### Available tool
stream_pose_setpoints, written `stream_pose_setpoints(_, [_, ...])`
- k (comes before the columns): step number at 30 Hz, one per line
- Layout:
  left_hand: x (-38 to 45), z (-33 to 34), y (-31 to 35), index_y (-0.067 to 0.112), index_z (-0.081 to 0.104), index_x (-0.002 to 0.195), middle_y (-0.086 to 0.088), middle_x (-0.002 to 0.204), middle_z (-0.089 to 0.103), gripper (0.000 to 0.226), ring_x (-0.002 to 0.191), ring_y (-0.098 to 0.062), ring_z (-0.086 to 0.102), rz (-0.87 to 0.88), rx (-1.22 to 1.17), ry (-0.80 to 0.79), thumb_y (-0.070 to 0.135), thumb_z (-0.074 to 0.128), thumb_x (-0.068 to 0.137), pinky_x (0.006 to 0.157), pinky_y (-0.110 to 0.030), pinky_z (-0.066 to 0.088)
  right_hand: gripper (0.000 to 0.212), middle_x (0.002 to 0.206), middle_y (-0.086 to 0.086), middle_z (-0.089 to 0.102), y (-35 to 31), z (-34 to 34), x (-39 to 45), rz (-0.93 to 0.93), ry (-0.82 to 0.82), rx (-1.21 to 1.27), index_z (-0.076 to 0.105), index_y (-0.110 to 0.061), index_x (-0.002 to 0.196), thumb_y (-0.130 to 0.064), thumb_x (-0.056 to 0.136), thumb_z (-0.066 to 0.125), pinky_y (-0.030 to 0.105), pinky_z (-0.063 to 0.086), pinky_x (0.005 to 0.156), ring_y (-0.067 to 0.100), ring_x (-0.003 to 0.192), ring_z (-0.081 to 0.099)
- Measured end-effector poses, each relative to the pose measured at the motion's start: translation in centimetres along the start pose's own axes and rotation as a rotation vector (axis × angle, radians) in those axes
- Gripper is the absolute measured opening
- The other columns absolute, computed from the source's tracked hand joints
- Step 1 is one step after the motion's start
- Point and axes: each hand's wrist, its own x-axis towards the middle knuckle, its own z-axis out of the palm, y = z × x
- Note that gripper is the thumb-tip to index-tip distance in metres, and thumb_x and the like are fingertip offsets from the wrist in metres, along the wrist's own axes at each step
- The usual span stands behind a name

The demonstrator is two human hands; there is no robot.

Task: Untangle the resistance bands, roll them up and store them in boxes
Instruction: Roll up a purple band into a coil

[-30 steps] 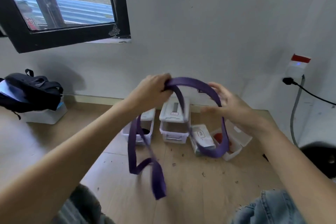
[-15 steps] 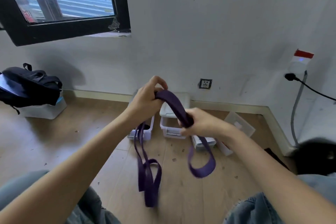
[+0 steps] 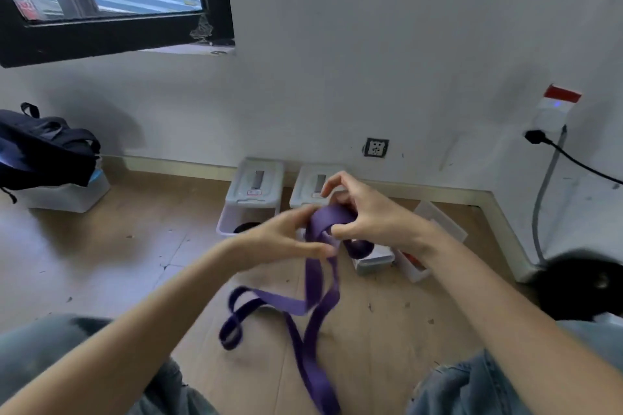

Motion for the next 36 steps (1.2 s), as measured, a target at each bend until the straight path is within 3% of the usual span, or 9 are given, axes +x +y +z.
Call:
stream_pose_setpoints(4, [0.0, -0.1, 0.7, 0.031, 0.059, 0.092, 0.018, 0.071, 0.061, 0.011, 0.067, 0.003, 0.056, 0.124, -0.101, 0.040, 0.036, 0.061, 0.082, 0.063, -0.010, 0.045, 0.038, 0.086, -0.006, 0.060, 0.3, -2.5, -0.3, 0.049, -0.095, -0.230, 0.043, -0.032, 0.092, -0.014, 0.076, 0.072, 0.011, 0.042, 0.057, 0.000, 0.065, 0.055])
stream_pose_setpoints(13, [0.9, -0.7, 0.6, 0.041, 0.068, 0.085, 0.017, 0.072, 0.064, 0.033, 0.068, 0.002, 0.059, -0.025, -0.239, -0.088, 0.060, 0.042, 0.083, 0.065, -0.008, 0.045, 0.037, 0.087, -0.005, 0.065, 1.4, -3.9, -0.7, 0.021, 0.109, 0.009, 0.061, -0.027, 0.095, -0.022, 0.066, 0.084, 0.013, 0.048, 0.062, 0.004, 0.074, 0.062])
stream_pose_setpoints(19, [2.1, -0.5, 0.7, 0.023, 0.068, 0.070, 0.005, 0.057, 0.051, 0.025, 0.050, -0.006, 0.045, 0.095, -0.872, 0.141, 0.035, 0.051, 0.084, 0.050, -0.015, 0.037, 0.086, 0.117, 0.006, 0.066, 1.3, -1.0, 0.4, -0.033, 0.197, 1.259, 0.048, -0.011, 0.128, -0.024, 0.054, 0.089, 0.029, 0.054, 0.086, 0.018, 0.100, 0.066])
stream_pose_setpoints(22, [2.3, 0.8, 0.5, 0.023, 0.072, 0.079, 0.008, 0.063, 0.060, 0.025, 0.057, -0.004, 0.054, -0.007, -0.736, 0.184, 0.038, 0.052, 0.083, 0.056, -0.013, 0.043, 0.054, 0.119, -0.005, 0.066, 0.8, 1.3, 1.2, 0.029, 0.222, 0.880, 0.059, -0.014, 0.117, -0.037, 0.071, 0.074, 0.032, 0.043, 0.102, 0.010, 0.111, 0.060])
stream_pose_setpoints(24, [2.4, 1.5, 0.0, 0.022, 0.066, 0.091, 0.010, 0.077, 0.066, 0.021, 0.072, -0.002, 0.060, -0.105, -0.467, 0.188, 0.036, 0.050, 0.090, 0.069, -0.016, 0.047, 0.019, 0.105, -0.004, 0.071, 0.4, 2.0, 1.6, 0.036, 0.390, 0.614, 0.060, -0.015, 0.109, -0.022, 0.091, 0.055, 0.021, 0.050, 0.088, 0.005, 0.096, 0.064])
stream_pose_setpoints(26, [2.2, 0.7, -0.4, 0.025, 0.058, 0.101, 0.010, 0.099, 0.063, 0.010, 0.089, 0.000, 0.059, -0.123, -0.235, 0.289, 0.025, 0.051, 0.093, 0.075, -0.016, 0.045, 0.019, 0.083, 0.001, 0.066, 0.5, 1.7, 1.5, 0.006, 0.532, 0.352, 0.059, -0.014, 0.095, -0.010, 0.097, 0.041, 0.023, 0.047, 0.070, 0.008, 0.072, 0.060])
stream_pose_setpoints(29, [1.4, -1.6, 0.0, 0.027, 0.059, 0.102, 0.009, 0.104, 0.061, 0.017, 0.089, 0.002, 0.059, 0.081, -0.193, 0.572, 0.016, 0.051, 0.093, 0.072, -0.011, 0.047, 0.022, 0.087, -0.001, 0.060, 1.6, 1.1, 0.9, -0.012, 0.286, -0.307, 0.048, -0.014, 0.118, -0.016, 0.098, 0.038, 0.030, 0.043, 0.069, 0.012, 0.073, 0.055])
stream_pose_setpoints(31, [1.1, -2.0, 0.7, 0.028, 0.064, 0.094, 0.005, 0.095, 0.064, 0.016, 0.081, 0.002, 0.061, 0.270, -0.068, 0.523, 0.014, 0.056, 0.090, 0.072, -0.012, 0.048, 0.035, 0.105, 0.003, 0.060, 2.3, 1.5, 0.8, -0.016, 0.102, -0.634, 0.037, -0.017, 0.132, -0.025, 0.098, 0.038, 0.034, 0.046, 0.076, 0.019, 0.090, 0.058])
stream_pose_setpoints(36, [1.4, -1.1, 0.5, 0.036, 0.059, 0.071, 0.016, 0.067, 0.061, 0.023, 0.061, 0.004, 0.061, 0.242, 0.265, 0.317, 0.022, 0.077, 0.071, 0.059, -0.010, 0.046, 0.034, 0.091, 0.003, 0.056, 2.1, 1.3, 0.4, -0.036, 0.078, -0.474, 0.030, -0.019, 0.125, -0.022, 0.095, 0.047, 0.022, 0.035, 0.065, 0.015, 0.075, 0.052])
